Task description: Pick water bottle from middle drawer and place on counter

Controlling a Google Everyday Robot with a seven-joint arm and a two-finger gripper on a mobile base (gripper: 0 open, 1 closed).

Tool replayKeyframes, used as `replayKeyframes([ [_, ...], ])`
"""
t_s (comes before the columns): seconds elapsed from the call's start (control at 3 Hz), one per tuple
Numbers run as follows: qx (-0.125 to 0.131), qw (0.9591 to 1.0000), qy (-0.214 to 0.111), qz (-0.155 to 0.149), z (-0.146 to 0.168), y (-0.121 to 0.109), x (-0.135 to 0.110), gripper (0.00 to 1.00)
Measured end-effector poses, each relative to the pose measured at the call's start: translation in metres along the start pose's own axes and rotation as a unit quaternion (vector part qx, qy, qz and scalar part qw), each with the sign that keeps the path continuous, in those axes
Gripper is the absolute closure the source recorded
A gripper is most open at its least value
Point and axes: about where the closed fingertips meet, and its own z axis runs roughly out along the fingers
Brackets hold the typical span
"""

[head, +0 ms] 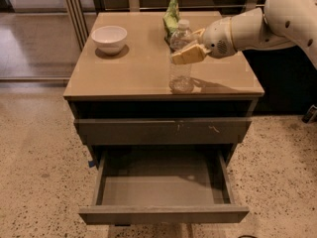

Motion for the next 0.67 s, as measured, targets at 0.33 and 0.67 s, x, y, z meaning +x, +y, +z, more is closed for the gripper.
replayKeyframes([
  [0.33, 0.0, 1.0, 0.0, 0.0, 0.0001, 0.0, 0.0, 0.0],
  [0.67, 0.0, 1.0, 0.0, 0.0, 0.0001, 0.0, 0.0, 0.0],
])
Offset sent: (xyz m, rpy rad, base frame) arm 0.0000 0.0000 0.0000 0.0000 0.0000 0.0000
